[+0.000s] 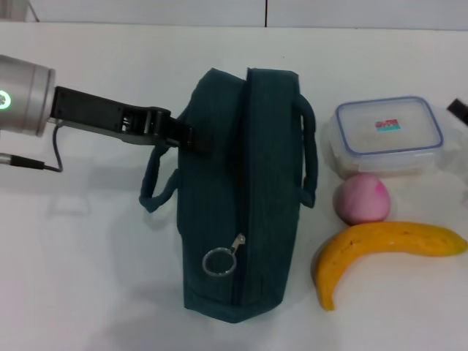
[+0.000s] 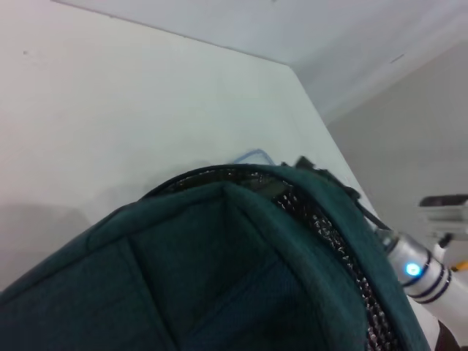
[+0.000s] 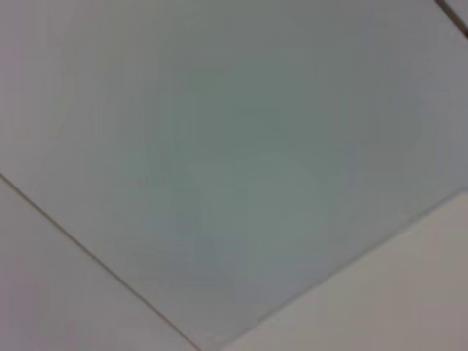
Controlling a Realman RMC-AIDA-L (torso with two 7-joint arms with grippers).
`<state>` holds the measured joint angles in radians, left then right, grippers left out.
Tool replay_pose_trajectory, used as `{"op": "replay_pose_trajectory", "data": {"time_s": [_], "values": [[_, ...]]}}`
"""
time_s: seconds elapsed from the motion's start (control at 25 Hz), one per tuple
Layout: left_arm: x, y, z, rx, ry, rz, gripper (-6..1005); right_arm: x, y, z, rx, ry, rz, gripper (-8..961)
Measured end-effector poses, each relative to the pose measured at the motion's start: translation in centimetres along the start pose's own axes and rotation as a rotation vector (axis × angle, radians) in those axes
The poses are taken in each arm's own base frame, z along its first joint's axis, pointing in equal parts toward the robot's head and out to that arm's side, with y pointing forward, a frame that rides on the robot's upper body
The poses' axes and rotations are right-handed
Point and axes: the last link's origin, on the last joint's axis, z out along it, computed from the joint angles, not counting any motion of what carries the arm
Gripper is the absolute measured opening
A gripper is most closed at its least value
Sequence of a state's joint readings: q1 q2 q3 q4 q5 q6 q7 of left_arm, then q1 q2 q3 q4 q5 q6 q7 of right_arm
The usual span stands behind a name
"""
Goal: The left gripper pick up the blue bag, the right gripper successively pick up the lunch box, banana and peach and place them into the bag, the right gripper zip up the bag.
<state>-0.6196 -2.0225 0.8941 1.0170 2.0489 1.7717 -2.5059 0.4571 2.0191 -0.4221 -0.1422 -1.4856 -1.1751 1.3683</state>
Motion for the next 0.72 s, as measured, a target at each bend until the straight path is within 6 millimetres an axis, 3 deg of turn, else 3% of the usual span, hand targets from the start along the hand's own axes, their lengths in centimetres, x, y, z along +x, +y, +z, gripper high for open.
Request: {"op": "replay_pose_trajectory", "data": {"time_s": [0.4, 0.72], "values": [[0.0, 0.0, 0.1, -0.003, -0.001, 0.013, 50, 1.5, 1.5, 2.3, -0.022, 0.06, 0.035, 666], [0.0, 0.0, 0.1, -0.001, -0.001, 0.02, 49, 1.5, 1.9, 1.6, -0.065, 0.035, 0.066, 664]]}}
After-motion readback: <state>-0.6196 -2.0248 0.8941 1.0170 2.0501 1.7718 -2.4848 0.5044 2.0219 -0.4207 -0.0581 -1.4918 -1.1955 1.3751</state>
